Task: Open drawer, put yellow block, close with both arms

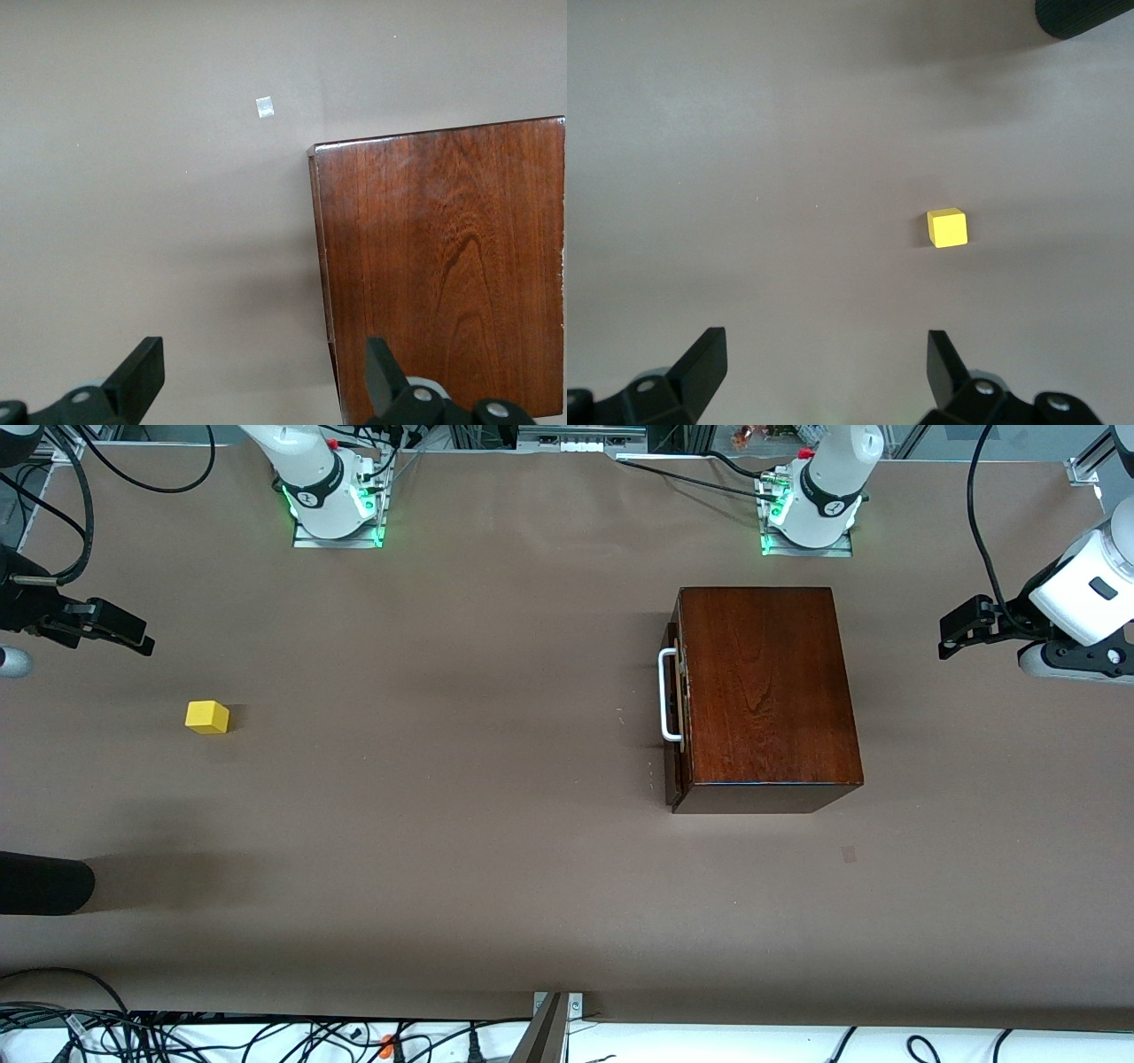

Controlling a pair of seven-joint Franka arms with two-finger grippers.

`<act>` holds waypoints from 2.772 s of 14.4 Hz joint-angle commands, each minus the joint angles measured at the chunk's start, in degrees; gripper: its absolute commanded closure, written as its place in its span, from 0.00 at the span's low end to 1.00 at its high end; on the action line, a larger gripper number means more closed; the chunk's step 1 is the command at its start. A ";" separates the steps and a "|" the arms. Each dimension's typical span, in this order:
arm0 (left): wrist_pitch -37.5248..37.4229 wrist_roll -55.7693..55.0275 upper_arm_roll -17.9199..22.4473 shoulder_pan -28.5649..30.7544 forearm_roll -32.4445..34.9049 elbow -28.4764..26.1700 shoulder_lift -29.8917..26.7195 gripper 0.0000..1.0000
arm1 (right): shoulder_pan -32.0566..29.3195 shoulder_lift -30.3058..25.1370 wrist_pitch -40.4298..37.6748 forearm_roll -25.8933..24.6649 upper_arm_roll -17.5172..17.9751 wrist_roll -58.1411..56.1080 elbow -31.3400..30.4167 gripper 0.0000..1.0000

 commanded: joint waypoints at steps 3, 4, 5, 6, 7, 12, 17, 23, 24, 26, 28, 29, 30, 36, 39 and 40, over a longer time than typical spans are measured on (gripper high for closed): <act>0.58 0.75 -0.32 0.24 0.79 -0.81 -0.83 0.00 | -0.73 -0.07 0.29 -0.35 0.70 -0.64 0.11 0.00; 0.58 0.74 -0.23 0.24 0.71 -0.72 -0.83 0.00 | -0.73 -0.07 0.29 -0.35 0.70 -0.64 0.11 0.00; 0.58 0.83 -0.15 0.33 0.71 -0.54 -0.83 0.00 | -0.73 -0.07 0.29 -0.35 0.70 -0.64 0.11 0.00; 0.50 0.83 -0.06 0.33 0.71 -0.46 -0.74 0.00 | -0.73 -0.07 0.29 -0.35 0.70 -0.64 0.11 0.00; 0.41 0.83 -0.06 0.33 0.62 -0.45 -0.48 0.00 | -0.73 -0.07 0.29 -0.35 0.70 -0.64 0.11 0.00; -0.38 0.65 -0.58 0.16 0.18 -0.28 -0.31 0.00 | -0.73 -0.07 0.29 -0.35 0.70 -0.64 0.11 0.00; -2.23 -4.07 -2.95 -0.99 -1.66 -0.28 0.57 0.00 | -0.73 -0.15 0.29 -0.35 0.70 -0.64 0.11 0.00; 1.36 -9.54 -16.65 -1.16 -2.02 -0.19 4.43 0.00 | -0.73 -0.15 0.29 -0.35 0.70 -0.56 0.20 0.00; 2.51 -10.41 -18.76 -1.69 -2.10 -0.19 6.10 0.00 | -0.73 -0.15 0.29 -0.44 0.70 -0.64 0.11 0.00; 4.18 -14.62 -22.10 -4.05 -1.93 1.03 10.66 0.00 | -0.73 -0.15 0.29 -0.35 0.70 -0.64 0.20 0.00; 6.98 -19.44 -22.38 -8.61 -1.32 2.35 13.74 0.00 | -0.73 -0.15 0.29 -0.35 0.70 -0.64 0.20 0.00; 8.04 -22.60 -22.29 -10.55 -0.88 2.53 14.89 0.00 | -0.73 -0.24 0.29 -0.35 0.70 -0.64 0.11 0.00; 9.36 -25.86 -22.29 -11.87 0.00 2.45 16.21 0.00 | -0.73 -0.24 0.29 -0.35 0.70 -0.64 0.20 0.00; 15.60 -45.03 -22.38 -19.87 11.33 1.75 23.77 0.00 | -0.73 -0.24 0.12 -0.35 0.61 -0.64 0.55 0.00; 16.05 -48.11 -22.29 -20.84 15.81 0.61 26.14 0.00 | -0.73 -0.24 0.12 -0.35 0.70 -0.64 0.55 0.00; 16.05 -50.39 -22.29 -21.55 17.65 -0.44 26.50 0.00 | -0.73 -0.24 0.12 -0.35 0.61 -0.64 0.55 0.00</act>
